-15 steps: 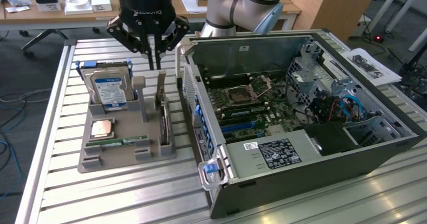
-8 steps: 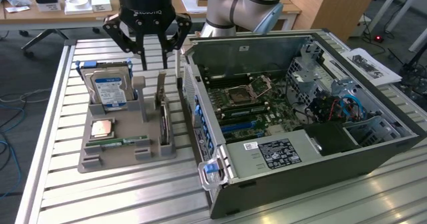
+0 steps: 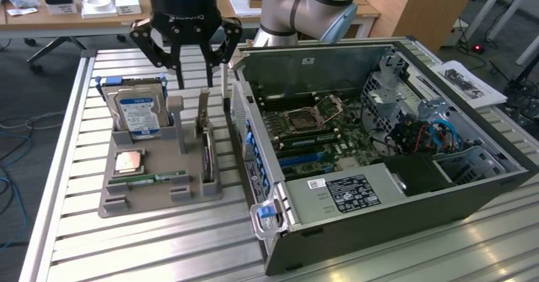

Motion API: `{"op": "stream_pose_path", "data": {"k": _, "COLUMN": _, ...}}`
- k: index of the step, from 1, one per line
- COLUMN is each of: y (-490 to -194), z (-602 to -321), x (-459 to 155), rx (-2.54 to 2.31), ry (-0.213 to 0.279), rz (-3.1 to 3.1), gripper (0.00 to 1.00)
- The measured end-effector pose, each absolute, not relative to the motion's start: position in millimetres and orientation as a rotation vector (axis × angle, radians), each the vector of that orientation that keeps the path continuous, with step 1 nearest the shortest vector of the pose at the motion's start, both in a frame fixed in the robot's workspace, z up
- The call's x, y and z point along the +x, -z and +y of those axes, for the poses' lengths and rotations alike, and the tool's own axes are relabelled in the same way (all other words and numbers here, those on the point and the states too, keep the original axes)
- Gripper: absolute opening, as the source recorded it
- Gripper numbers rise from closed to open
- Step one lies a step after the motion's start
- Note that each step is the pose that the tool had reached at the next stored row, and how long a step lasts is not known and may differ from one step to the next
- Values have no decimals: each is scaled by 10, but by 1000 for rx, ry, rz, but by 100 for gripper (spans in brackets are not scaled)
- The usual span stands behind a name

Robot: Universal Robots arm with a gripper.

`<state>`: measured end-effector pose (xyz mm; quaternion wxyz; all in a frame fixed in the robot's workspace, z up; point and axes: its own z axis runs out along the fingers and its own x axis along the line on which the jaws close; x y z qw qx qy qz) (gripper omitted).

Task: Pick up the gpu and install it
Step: 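Pick up the gpu and move the gpu toward the slot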

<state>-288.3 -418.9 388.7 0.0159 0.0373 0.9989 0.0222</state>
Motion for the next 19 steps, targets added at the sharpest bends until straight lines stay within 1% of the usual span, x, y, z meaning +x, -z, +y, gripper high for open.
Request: {"op": "stream_pose_path", "data": {"k": 19, "y": -3542, "z": -4189, "x": -2883, "rx": 116, "ry": -69, "rz": 3107, "gripper": 47}}
